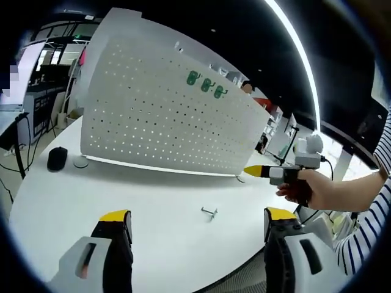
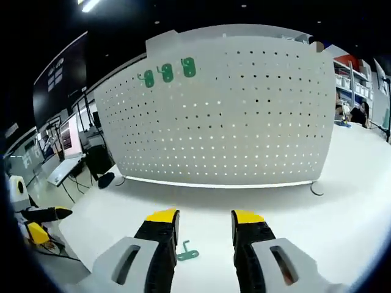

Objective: Insert the hook assembly into the mounting plate slot until the hook locks in place.

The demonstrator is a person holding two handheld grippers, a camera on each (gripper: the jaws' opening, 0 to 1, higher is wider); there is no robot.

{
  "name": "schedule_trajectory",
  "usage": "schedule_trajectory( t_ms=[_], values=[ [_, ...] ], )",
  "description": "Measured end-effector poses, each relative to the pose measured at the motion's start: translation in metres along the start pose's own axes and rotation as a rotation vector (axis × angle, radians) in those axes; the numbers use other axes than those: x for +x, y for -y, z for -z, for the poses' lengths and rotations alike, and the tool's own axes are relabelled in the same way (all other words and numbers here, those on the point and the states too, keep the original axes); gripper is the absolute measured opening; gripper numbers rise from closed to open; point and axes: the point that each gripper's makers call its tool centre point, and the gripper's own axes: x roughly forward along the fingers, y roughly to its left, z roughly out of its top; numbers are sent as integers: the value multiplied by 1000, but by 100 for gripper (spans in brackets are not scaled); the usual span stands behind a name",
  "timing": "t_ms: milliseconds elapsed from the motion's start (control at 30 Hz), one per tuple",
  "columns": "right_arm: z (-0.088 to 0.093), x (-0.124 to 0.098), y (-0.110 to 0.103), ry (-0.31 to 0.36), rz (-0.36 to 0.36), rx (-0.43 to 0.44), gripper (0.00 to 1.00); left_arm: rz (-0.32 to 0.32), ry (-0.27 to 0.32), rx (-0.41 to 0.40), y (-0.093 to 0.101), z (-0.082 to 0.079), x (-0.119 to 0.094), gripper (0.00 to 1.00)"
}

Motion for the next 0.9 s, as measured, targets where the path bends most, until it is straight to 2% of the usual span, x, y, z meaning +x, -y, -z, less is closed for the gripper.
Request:
schedule_trajectory(
  t_ms=[167,267,400,533,567,633,700,833,900],
  values=[
    [15,-5,-5,-31,-14,13,32,2,-26,-15,-1,5,0,92],
    [28,-6,-9,-86,-23,-4,31,0,-35,-15,-1,6,0,91],
    [36,-7,-14,-113,-45,-16,31,-16,-38,-8,-3,7,-1,91],
    [47,-9,-25,-140,-103,-36,30,-32,-62,3,-7,11,0,90],
    [53,-11,-27,-167,-115,-68,30,-35,-63,9,-7,11,0,90],
    [56,-12,-29,-175,-122,-111,29,-40,-91,30,-7,17,2,92],
    [62,-12,-32,-191,-134,-112,29,-46,-113,71,-7,20,2,91],
    [70,-14,-36,-215,-164,-134,29,-42,-163,80,-6,30,5,92],
    [77,-15,-39,-232,-178,-172,29,-46,-198,88,-7,36,6,92]
  ],
)
